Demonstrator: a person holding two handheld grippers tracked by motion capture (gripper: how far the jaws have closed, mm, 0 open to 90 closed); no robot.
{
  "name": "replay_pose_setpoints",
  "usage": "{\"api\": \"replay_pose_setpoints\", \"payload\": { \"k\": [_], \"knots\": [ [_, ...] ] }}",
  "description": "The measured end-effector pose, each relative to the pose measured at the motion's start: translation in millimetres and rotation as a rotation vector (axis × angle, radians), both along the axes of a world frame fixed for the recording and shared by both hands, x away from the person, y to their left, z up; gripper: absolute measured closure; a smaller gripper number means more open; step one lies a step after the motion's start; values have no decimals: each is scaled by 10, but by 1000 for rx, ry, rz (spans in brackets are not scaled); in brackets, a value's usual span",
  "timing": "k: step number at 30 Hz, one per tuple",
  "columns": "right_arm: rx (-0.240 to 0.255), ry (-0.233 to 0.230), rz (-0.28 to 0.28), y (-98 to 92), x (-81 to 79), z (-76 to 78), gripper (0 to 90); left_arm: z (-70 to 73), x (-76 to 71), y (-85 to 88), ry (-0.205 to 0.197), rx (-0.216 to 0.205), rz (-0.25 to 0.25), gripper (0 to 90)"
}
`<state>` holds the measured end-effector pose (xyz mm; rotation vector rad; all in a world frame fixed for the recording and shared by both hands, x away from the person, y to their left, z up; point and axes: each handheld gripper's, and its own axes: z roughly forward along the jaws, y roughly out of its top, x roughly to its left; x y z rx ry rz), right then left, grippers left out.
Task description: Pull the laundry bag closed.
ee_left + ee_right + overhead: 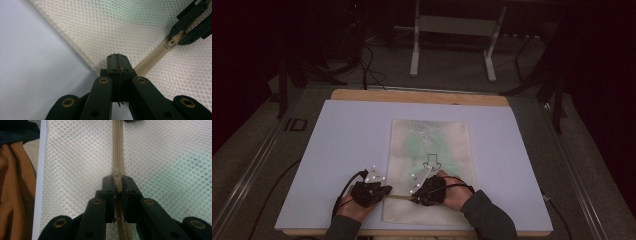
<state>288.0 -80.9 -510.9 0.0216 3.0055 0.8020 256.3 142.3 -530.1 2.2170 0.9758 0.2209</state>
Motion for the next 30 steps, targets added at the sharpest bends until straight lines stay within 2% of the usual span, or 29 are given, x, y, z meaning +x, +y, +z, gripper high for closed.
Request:
{"api": "replay_pose_setpoints", "payload": {
  "k": [30],
  "knots": [
    [-5,0,-4,-133,-19,25,824,2,6,9,8,-2,4,894]
  ]
}}
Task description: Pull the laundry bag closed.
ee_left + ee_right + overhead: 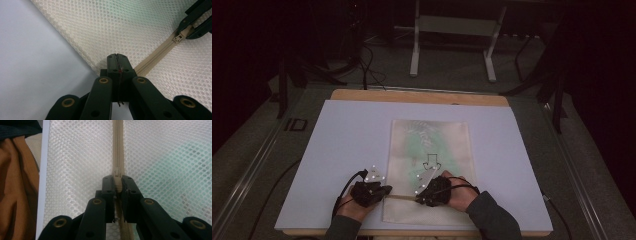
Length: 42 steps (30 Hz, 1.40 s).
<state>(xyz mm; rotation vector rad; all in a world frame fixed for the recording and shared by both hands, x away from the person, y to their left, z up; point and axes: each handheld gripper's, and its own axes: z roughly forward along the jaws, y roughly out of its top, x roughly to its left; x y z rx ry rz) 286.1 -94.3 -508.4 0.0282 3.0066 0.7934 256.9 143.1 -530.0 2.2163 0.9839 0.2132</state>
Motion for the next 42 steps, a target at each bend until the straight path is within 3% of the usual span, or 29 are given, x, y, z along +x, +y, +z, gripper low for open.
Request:
{"api": "replay_pose_setpoints", "payload": {
  "k": [42],
  "knots": [
    [-19,1,-4,-177,-11,20,824,-2,-2,-3,2,-5,5,894]
  ]
}}
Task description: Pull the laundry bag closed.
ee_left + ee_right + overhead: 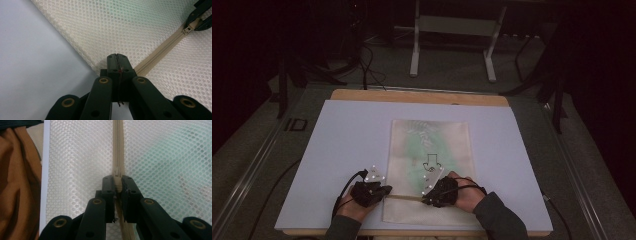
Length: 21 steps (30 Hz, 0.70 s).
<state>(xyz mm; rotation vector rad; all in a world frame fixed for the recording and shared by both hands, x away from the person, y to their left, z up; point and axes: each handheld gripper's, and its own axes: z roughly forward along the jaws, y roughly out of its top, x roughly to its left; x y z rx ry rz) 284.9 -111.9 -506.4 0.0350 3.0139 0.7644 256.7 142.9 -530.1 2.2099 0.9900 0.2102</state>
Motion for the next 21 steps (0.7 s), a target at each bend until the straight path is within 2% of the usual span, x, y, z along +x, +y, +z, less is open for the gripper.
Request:
{"api": "replay_pose_setpoints", "payload": {
  "k": [21],
  "knots": [
    [-11,5,-2,-59,-2,14,825,1,0,1,1,0,-1,894]
  ]
}}
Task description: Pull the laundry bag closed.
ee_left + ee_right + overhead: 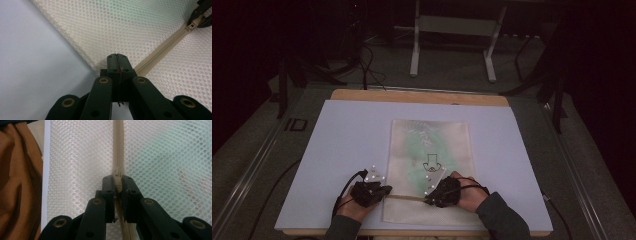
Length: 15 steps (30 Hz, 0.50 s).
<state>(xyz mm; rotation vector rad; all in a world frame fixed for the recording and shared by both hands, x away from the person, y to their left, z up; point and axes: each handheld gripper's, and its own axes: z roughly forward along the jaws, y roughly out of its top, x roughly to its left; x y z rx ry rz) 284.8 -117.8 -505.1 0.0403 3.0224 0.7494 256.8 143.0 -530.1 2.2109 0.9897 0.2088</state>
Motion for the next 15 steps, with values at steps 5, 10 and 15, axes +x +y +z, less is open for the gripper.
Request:
{"api": "replay_pose_setpoints", "payload": {
  "k": [5,10,15],
  "knots": [
    [1,2,1,-1,1,0,825,0,0,2,1,0,-1,893],
    [2,1,3,-2,4,-1,825,0,1,2,1,1,-2,894],
    [3,5,1,-7,3,-1,824,0,-1,0,0,-2,1,894]
  ]
}}
